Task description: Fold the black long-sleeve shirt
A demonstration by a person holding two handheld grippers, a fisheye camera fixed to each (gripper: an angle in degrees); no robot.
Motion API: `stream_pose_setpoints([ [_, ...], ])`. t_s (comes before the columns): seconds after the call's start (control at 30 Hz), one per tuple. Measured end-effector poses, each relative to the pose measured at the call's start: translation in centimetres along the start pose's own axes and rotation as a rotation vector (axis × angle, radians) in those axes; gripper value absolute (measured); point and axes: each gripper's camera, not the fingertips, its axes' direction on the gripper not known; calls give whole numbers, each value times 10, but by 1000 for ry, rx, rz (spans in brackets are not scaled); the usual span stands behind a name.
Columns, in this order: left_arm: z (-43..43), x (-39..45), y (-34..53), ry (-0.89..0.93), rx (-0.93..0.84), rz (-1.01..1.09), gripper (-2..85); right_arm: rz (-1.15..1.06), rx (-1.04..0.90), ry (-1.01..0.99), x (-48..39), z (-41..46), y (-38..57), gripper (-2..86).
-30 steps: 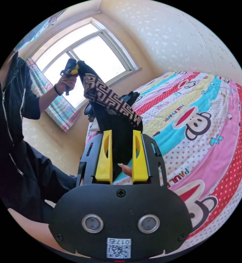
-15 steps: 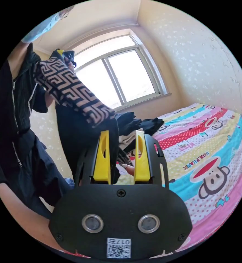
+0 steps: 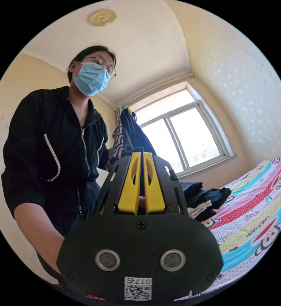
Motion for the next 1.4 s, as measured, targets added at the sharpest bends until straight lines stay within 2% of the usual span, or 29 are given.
stream_pose_setpoints([
  [0.17,-13,16,2,-14,85,-23,-2,-96,55,198,-84,-46,-58,14],
  [0.3,-20,34,-6,-28,134,-5,-2,-205,114,274,-140,-66,-106,11],
  [0.5,-30,52,-8,3,65,53,0,-452,84,356,-252,-66,-188,9],
  [0.67,-12,54,-10,-34,-5,37,1,-520,-4,615,-321,-45,-248,9],
  [0.8,12,27,-36,-82,3,25,3,-438,-78,865,-311,-30,-287,9],
  [0.87,26,-4,-49,-85,-1,-31,3,-247,-87,990,-273,-29,-311,9],
  [1.03,89,-131,-67,-96,-44,-195,3,-60,-298,1192,-145,-40,-314,10],
  [1.13,163,-260,-48,-38,-84,-352,3,68,-403,1174,-27,-79,-283,12],
  [1.2,236,-375,-4,6,-107,-505,6,104,-429,1136,48,-109,-252,14],
  [1.27,294,-458,42,21,-101,-584,13,73,-439,1114,147,-150,-195,20],
  [1.3,330,-506,73,28,-99,-590,23,71,-429,1110,170,-160,-181,22],
  [1.37,378,-572,121,12,-111,-645,45,209,-469,1147,258,-199,-133,39],
  [1.4,404,-607,151,-1,-142,-690,59,246,-454,1159,275,-208,-123,45],
])
